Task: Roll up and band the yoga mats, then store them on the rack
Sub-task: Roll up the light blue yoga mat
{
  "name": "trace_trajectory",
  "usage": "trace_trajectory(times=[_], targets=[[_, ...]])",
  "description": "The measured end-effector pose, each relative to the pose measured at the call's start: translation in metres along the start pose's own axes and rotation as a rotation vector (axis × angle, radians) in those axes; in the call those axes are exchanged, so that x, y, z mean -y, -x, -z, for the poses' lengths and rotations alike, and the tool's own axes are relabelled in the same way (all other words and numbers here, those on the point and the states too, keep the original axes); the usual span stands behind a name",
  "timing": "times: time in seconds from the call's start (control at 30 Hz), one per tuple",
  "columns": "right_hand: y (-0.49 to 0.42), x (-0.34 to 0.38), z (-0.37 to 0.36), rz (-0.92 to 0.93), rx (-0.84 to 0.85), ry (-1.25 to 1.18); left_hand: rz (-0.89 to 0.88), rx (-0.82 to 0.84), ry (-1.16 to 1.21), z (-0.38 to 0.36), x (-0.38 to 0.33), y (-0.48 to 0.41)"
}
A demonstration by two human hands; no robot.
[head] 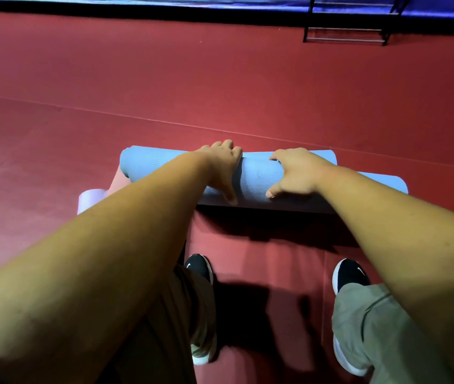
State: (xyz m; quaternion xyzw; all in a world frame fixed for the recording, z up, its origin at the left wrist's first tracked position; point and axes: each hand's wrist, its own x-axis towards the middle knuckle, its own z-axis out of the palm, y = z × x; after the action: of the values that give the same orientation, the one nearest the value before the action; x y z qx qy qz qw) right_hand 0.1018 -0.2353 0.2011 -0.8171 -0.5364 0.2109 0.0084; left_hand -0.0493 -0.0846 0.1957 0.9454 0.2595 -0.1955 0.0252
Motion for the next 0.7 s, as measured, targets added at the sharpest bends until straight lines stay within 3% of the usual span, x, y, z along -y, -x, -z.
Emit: trace_trajectory(times=[0.2, 0.37, 0.5, 0.7], targets=[[-0.006, -0.009, -0.001, 0.025, 0.017, 0.011, -0.005, -0.069, 0.153, 0.003, -0.001, -0.006], [-0.004, -0.006, -0.002, 0.053, -0.01, 0.182, -0.019, -0.062, 0.154, 0.007, 0.002, -0.01], [-0.006, -0.008, -0.001, 0.038, -0.024, 0.128, -0.035, -0.033, 0.142, 0.008, -0.002, -0.009], [-0.005, -0.007, 0.001, -0.011, 0.012, 0.059, 0.007, -0.043, -0.15, 0.002, -0.019, -0.001]])
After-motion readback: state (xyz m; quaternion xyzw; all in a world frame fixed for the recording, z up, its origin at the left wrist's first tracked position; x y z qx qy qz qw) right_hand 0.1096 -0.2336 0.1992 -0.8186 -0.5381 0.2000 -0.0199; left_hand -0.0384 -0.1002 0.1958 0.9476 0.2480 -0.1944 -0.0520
